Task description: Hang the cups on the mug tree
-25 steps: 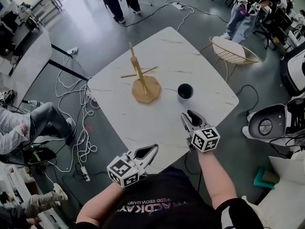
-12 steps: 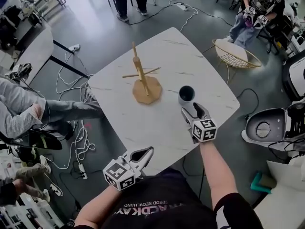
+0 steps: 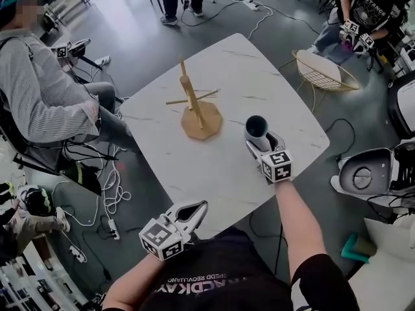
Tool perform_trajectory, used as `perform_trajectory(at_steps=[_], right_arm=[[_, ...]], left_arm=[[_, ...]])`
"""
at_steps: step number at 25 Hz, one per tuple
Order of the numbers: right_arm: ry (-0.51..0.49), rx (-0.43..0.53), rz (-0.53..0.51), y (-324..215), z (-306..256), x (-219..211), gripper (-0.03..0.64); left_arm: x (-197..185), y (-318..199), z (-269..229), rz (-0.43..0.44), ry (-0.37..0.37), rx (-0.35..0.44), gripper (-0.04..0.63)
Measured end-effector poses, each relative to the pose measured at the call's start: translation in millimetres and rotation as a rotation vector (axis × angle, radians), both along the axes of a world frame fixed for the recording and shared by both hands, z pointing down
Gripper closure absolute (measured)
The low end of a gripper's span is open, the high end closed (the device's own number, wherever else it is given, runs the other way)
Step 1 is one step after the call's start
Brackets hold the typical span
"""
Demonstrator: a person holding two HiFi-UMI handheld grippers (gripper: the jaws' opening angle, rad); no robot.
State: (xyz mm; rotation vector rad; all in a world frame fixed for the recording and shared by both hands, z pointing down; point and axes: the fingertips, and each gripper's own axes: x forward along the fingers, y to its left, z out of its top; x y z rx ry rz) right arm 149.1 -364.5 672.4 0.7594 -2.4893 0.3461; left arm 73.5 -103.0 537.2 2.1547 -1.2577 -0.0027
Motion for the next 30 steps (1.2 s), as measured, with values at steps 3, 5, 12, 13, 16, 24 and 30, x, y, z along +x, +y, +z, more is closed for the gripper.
perform_trajectory(at_steps=[3, 5, 12, 13, 16, 24, 30], right_arm=[[0.013, 0.013, -0.029, -2.6, 1.7, -4.2, 0.308], [0.018, 0.019, -0.042, -4.6, 2.0, -7.4, 0.308], [0.002, 0.027, -0.065, -10.3, -0.6, -21.0, 0.307], [-0.001, 0.03, -0.067, -12.3, -1.1, -22.5, 0.305], [-0.007, 0.038, -0.076, -16.7, -2.5, -26.7, 0.306], [-0.037, 0.048, -0.073, -23.0, -1.4, -32.9, 0.307], [-0.022, 0.056, -0.072, -30.3, -2.5, -43.5, 0.307]], left_arm=[[-0.5, 0.3, 1.3, -0.008, 0.001, -0.008, 0.601], [-0.1, 0.3, 1.9, -0.01, 0.0, -0.013, 0.601], [-2.3, 3.2, 3.4, -0.02, -0.002, -0.033, 0.601], [-2.9, 3.3, 4.0, -0.023, -0.003, -0.036, 0.601], [-3.3, 4.0, 5.7, -0.028, -0.005, -0.041, 0.601], [-2.5, 4.4, 10.0, -0.039, -0.009, -0.051, 0.601], [-3.6, 3.8, 9.9, -0.044, -0.013, -0.053, 0.601]])
